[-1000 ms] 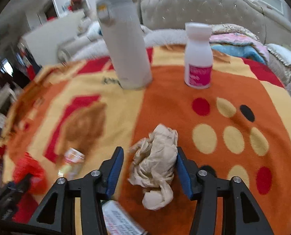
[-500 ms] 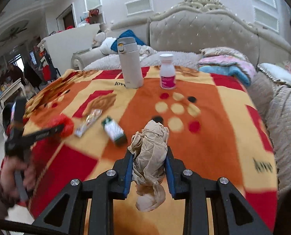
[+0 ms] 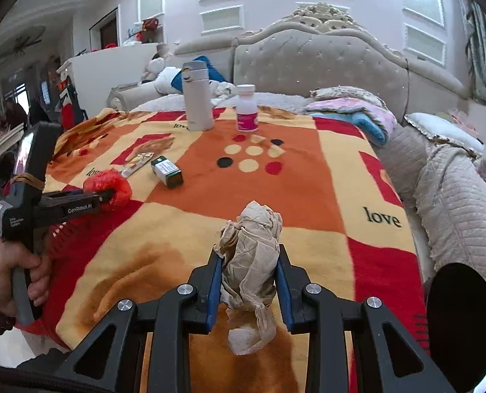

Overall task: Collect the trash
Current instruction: 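Carry the red bag and tissue bundle from the blanket over the black bin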

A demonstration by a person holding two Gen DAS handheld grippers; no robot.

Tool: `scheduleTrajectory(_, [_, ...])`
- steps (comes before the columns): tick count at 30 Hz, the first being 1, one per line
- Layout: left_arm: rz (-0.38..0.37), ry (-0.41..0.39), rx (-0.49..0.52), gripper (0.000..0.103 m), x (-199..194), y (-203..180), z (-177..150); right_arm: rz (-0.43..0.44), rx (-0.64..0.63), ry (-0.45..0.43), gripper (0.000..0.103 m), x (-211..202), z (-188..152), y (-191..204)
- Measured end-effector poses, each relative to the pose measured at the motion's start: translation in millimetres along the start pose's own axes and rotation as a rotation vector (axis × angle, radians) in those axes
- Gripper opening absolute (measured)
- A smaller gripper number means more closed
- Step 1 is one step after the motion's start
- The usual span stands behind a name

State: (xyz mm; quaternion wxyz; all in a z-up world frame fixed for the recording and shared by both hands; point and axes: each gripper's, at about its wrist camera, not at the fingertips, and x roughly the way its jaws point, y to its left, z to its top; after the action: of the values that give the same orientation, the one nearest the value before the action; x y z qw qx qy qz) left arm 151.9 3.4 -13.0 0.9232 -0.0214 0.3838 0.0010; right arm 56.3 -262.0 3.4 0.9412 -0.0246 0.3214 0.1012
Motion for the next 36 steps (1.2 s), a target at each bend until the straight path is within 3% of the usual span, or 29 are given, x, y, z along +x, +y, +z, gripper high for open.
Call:
scheduleTrajectory(15, [0.017,0.007,0.013,0.036,0,-4,-3,-0.086,0.077,-0.020,0.028,-13,-4,-40])
scheduleTrajectory(28, [0.069,0.014,0.028,0.036,1,-7,-4,-0.271,0.310,-0.067,0.028,-91,-48,-152])
scheduleTrajectory(36, [0.137,-0.001,0.082,0.036,-1,-20,-2,-0.341,0.395,-0.116,0.028,-130,-71,-195])
